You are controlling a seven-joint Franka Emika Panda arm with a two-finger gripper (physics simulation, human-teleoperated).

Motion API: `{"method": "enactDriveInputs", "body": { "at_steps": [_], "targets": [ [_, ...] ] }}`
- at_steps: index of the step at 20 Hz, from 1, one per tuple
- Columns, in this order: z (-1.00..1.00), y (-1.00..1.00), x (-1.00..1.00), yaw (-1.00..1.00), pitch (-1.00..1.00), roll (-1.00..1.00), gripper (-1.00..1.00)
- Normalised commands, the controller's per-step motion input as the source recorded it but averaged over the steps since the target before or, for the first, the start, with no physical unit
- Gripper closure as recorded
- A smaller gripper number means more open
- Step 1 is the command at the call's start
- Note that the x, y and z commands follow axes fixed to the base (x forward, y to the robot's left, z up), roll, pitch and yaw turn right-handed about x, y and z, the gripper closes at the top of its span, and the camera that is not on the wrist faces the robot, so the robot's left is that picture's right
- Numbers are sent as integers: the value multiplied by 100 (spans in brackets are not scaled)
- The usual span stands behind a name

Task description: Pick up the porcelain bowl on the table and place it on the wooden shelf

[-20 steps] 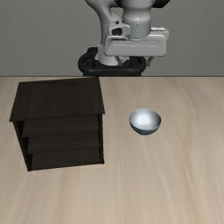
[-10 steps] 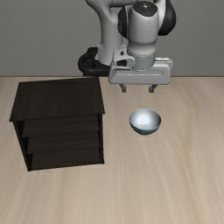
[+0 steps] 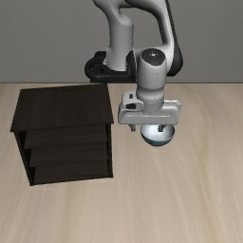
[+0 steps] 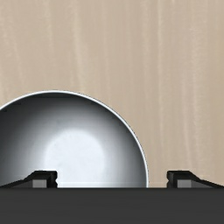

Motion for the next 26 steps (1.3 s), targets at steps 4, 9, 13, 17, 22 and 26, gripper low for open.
{"method": "enactDriveInputs", "body": {
  "at_steps": [4,9,13,17,22,26],
  "targets": [
    [-75,0,0,0,0,0,100],
    [0,0,0,0,0,0,100],
    [25,0,0,0,0,0,100],
    [100,0,0,0,0,0,100],
    [100,0,0,0,0,0,100],
    [100,0,0,0,0,0,100]
  ]
}}
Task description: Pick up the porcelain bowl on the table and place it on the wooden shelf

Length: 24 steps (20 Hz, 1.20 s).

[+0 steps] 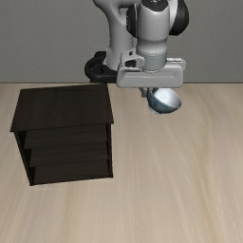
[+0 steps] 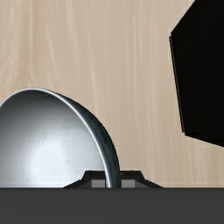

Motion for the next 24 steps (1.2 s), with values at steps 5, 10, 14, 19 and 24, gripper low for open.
{"method": "enactDriveInputs", "body": {
  "at_steps": [5,10,14,19,24],
  "targets": [
    [100,0,0,0,0,0,100],
    [80,-20,0,0,0,0,100],
    [0,-100,0,0,0,0,100],
    [0,-100,0,0,0,0,100],
    [0,-100,0,0,0,0,100]
  ]
}}
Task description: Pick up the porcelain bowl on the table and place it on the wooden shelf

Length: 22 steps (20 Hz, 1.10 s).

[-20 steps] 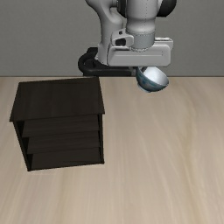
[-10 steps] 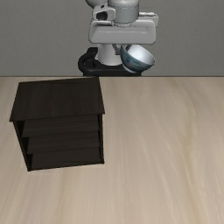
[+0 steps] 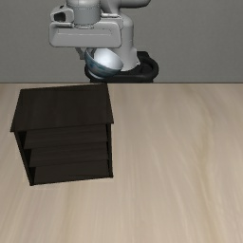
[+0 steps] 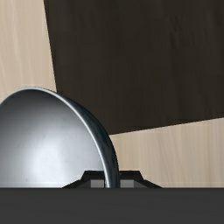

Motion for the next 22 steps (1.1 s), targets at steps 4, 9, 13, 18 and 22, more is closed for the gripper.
{"method": "enactDriveInputs", "body": {
  "at_steps": [4,9,13,18,22],
  "targets": [
    [0,-100,0,0,0,0,100],
    [0,-60,40,0,0,0,100],
    [0,0,100,0,0,0,100],
    [0,0,100,0,0,0,100],
    [-100,0,0,0,0,0,100]
  ]
}}
